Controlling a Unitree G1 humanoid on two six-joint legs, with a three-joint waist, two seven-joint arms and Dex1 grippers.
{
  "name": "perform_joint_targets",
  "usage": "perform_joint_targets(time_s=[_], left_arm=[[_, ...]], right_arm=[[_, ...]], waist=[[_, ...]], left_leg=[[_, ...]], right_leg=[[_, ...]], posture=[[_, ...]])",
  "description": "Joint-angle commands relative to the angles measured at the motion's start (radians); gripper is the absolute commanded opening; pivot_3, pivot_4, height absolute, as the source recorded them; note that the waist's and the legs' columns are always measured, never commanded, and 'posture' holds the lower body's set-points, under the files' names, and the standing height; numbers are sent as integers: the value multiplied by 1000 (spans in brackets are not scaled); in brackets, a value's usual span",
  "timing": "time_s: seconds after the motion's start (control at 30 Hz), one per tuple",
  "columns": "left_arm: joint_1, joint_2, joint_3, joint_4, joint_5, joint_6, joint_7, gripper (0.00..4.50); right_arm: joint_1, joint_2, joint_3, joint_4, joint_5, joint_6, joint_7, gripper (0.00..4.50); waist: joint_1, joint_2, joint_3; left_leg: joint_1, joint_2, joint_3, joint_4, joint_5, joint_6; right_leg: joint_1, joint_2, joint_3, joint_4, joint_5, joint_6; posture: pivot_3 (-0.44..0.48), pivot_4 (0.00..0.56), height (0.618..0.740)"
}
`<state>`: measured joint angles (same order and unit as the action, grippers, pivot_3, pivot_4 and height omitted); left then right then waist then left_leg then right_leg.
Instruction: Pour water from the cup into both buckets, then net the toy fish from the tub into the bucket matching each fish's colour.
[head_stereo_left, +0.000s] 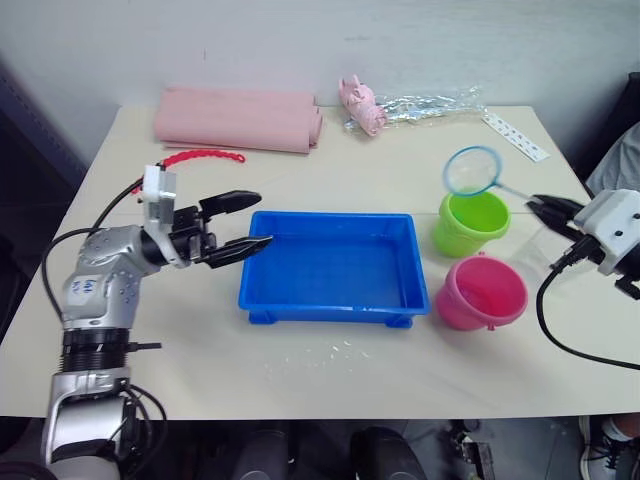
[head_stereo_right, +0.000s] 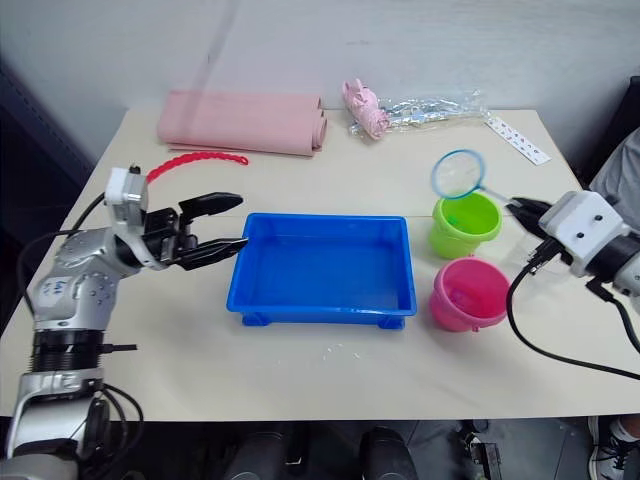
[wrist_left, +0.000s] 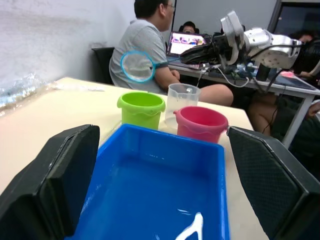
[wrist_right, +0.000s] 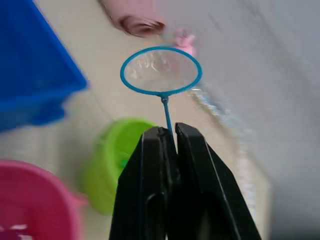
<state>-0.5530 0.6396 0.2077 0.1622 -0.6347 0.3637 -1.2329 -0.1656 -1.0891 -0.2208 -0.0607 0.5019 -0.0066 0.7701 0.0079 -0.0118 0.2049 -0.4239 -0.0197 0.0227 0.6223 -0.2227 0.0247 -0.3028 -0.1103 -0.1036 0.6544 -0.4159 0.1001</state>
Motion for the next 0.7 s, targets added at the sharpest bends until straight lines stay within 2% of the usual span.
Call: perform_joint_targets(time_s=[0.03,0.17,0.23,0.3,0.37,0.43,0.6,0.7], left_arm=[[22,37,87,-27,-73,64,19,4465],[99,84,106,-56,-45,29,-15,4465],[134,100,118,-79,-52,19,-26,4465],[161,103,113,-79,-6,-94,-56,4465],[210,125,83,-68,54,-211,-137,4465],[255,132,73,-90,42,-220,-184,4465],[384,167,42,-215,18,-198,-266,4465],[446,165,41,-287,-6,-158,-240,4465]], right_arm=[[-46,13,24,-160,147,210,58,0],[-27,36,67,-277,207,273,174,0],[-9,57,79,-295,183,261,207,0],[10,91,115,-320,141,222,241,0],[38,138,171,-345,75,120,303,0],[70,169,216,-350,30,67,348,0],[124,249,318,-249,-84,-29,399,0],[131,295,373,-136,-171,-125,421,0]], waist=[[-1,0,0],[-1,0,0],[1,0,0],[4,0,0],[7,0,0],[9,0,0],[7,-1,0],[4,-1,0]], left_leg=[[0,0,0,0,0,0],[0,0,-2,1,0,0],[0,-1,-2,0,0,0],[0,-1,-2,0,-1,0],[0,-2,-2,0,-1,0],[0,-2,-2,0,-1,0],[1,-2,-2,0,-1,0],[2,-2,-2,0,-1,0]], right_leg=[[0,0,1,0,0,0],[1,-1,2,-1,0,0],[1,-1,2,-2,0,0],[2,-1,2,-3,0,0],[2,-2,1,-6,0,0],[2,-2,1,-8,0,0],[3,-2,2,-8,0,0],[4,-2,2,-8,0,0]], posture=[[0,150,740],[0,150,740],[0,150,740],[0,150,740],[0,150,740],[0,150,740],[0,150,740],[0,150,740]])
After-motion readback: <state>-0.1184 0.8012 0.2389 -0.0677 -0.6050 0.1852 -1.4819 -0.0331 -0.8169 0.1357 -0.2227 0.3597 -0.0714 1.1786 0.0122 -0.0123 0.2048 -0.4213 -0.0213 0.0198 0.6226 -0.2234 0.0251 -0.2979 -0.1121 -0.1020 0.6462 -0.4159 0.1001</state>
